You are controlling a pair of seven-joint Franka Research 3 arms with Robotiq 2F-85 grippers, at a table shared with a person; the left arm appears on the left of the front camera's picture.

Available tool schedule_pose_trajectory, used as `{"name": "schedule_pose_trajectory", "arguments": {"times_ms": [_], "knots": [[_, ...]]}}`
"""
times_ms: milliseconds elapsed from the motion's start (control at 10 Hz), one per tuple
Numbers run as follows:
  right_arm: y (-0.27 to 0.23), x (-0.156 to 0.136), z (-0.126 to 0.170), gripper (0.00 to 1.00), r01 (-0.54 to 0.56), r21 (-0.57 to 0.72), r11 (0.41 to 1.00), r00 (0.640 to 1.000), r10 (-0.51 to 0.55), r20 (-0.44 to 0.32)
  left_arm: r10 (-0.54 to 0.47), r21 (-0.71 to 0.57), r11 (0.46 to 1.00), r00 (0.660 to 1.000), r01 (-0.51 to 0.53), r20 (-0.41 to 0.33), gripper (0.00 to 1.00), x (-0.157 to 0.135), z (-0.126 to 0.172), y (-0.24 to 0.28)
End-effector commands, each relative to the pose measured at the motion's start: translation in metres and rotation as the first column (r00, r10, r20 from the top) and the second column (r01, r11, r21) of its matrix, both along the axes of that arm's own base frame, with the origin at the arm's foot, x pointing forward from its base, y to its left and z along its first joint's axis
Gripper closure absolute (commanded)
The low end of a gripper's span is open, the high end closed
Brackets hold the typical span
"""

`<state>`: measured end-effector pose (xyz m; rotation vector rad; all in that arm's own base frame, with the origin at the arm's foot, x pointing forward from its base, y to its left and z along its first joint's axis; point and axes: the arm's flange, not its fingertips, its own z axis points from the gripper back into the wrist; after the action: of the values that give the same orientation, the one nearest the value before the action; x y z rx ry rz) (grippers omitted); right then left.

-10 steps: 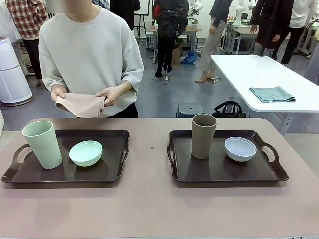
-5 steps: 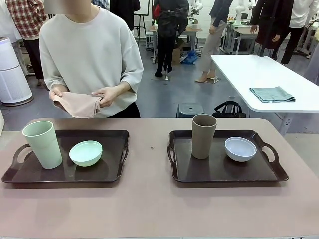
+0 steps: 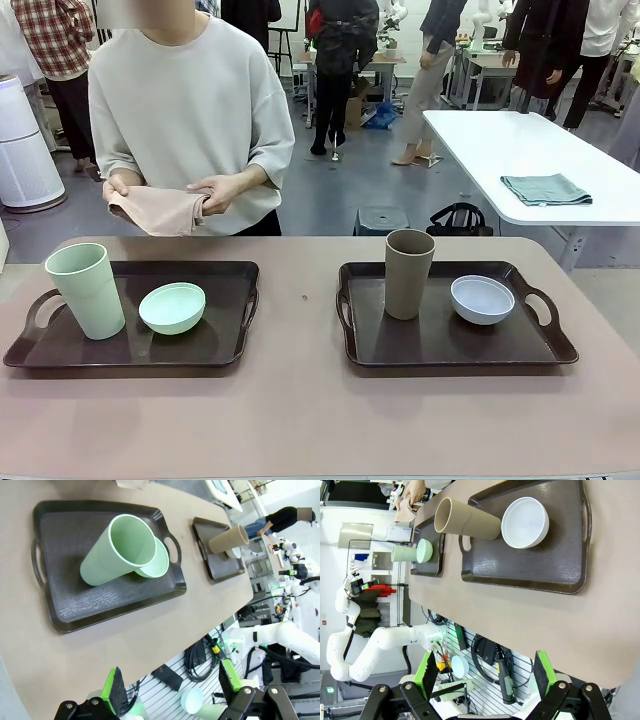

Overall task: Set up a tray with a mat and arrange the tableware.
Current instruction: Pick up the Picnic Bowl and Reusable plastic cup from the Handle tray in front of the human's position and hold them in the air.

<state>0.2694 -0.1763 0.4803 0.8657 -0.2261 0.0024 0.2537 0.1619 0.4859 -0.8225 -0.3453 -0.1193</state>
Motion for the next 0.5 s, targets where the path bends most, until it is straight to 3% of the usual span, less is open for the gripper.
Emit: {"name": "schedule_pose_trajectory", "arguments": {"times_ms": [0,400], "knots": [[-0.0011,0.0000,0.0000,0.00,-0.008,0.011,1.000,1.000,0.008,0.008,-0.011,-0.014,1.000,1.000,0.011,0.021,0.00,0.0002,0.0009,0.0020],[-0.0011,0.0000,0.0000,0.00,-0.008,0.011,1.000,1.000,0.008,0.008,-0.011,-0.014,1.000,1.000,0.011,0.021,0.00,0.0002,0.0009,0.0020]]}}
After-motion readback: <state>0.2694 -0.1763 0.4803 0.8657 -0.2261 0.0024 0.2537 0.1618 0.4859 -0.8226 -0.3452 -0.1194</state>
